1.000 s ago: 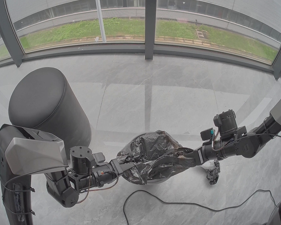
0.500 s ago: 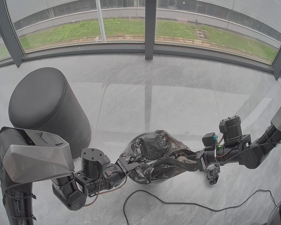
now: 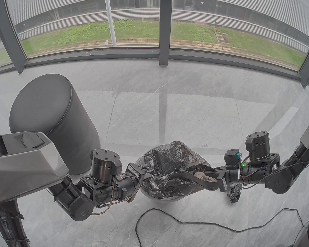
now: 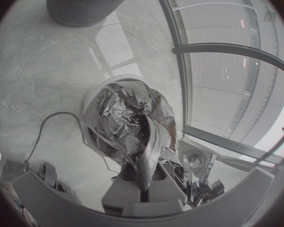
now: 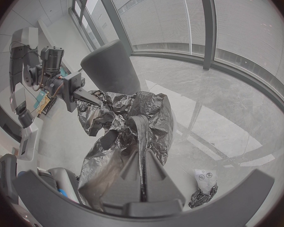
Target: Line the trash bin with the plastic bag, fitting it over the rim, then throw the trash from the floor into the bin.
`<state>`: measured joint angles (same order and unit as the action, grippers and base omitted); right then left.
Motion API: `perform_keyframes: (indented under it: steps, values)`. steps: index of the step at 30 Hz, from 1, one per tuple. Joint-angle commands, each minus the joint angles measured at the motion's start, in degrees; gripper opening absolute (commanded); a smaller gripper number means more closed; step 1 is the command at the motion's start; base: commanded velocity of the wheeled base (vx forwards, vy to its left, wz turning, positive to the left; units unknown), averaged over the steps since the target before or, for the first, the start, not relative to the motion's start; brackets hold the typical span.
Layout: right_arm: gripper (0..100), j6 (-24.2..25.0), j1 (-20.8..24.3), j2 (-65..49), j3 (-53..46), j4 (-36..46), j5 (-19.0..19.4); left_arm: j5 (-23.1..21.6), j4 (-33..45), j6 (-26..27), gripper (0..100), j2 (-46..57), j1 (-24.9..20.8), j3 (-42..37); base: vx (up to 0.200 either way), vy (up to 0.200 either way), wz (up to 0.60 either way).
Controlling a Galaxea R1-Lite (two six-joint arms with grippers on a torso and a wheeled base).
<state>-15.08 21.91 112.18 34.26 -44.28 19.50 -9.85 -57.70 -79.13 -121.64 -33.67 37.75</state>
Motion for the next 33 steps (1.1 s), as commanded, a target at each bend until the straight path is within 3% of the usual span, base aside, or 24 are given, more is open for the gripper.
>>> perform_keyframes:
  steps: [1,2,7,19,24,33]
  values:
    - [0,-0.2,1.2,-0.5,-2.1,-0.9,0.1,3.1,8.2,-3.8,0,2.5,0.2,4.8,0.0,0.0,0.0]
    - [0,0.0,1.2,-0.5,-2.4,-1.0,0.1,5.3,13.4,-6.4,0,2.6,0.2,7.1,0.0,0.0,0.0]
    - [0,0.1,0.9,-0.9,-3.5,-1.0,0.3,6.5,21.0,-9.7,0,2.6,0.4,9.8,0.0,0.0,0.0]
    - [0,0.1,0.7,-2.8,-9.5,-0.3,1.6,6.0,21.8,-10.9,0,2.2,3.0,11.6,0.0,0.0,0.0]
    - [0,0.1,0.2,-3.1,-9.1,0.1,1.7,2.3,25.2,-11.0,0,5.9,4.6,12.3,0.0,0.0,0.0]
    - [0,0.1,0.4,-0.6,-8.2,-1.1,2.7,0.8,26.1,-11.4,0,5.8,2.6,12.7,0.0,0.0,0.0]
